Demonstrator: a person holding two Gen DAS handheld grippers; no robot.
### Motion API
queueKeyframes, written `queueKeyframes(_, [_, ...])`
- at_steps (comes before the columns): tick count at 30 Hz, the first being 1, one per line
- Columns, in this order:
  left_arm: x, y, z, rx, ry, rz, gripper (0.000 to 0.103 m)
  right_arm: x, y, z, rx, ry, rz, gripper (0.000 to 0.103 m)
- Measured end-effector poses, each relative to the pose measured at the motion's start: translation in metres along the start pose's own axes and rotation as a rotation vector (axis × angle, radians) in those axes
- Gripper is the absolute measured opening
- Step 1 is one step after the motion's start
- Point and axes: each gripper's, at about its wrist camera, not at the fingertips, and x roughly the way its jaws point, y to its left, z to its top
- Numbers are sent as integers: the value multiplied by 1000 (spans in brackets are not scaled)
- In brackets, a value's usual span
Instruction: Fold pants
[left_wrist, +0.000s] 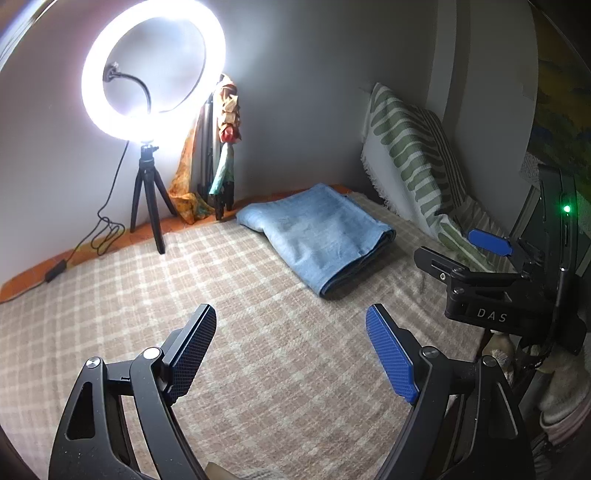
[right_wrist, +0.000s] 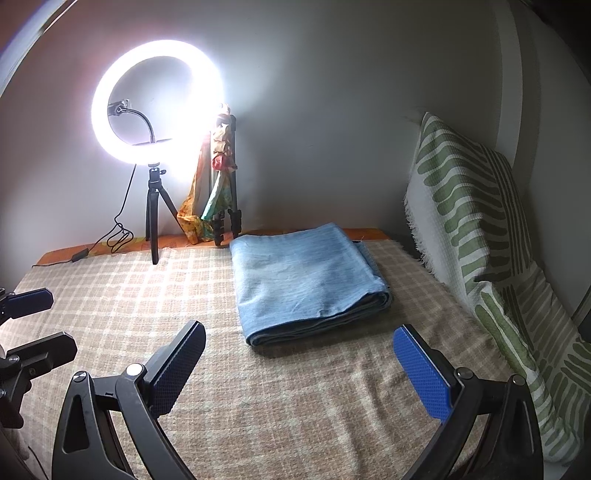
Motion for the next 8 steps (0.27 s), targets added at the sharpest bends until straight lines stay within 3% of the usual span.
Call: queueKeyframes(8, [-2,-1,-3,9,-17,27,83,3,2,-1,-6,1,7,103])
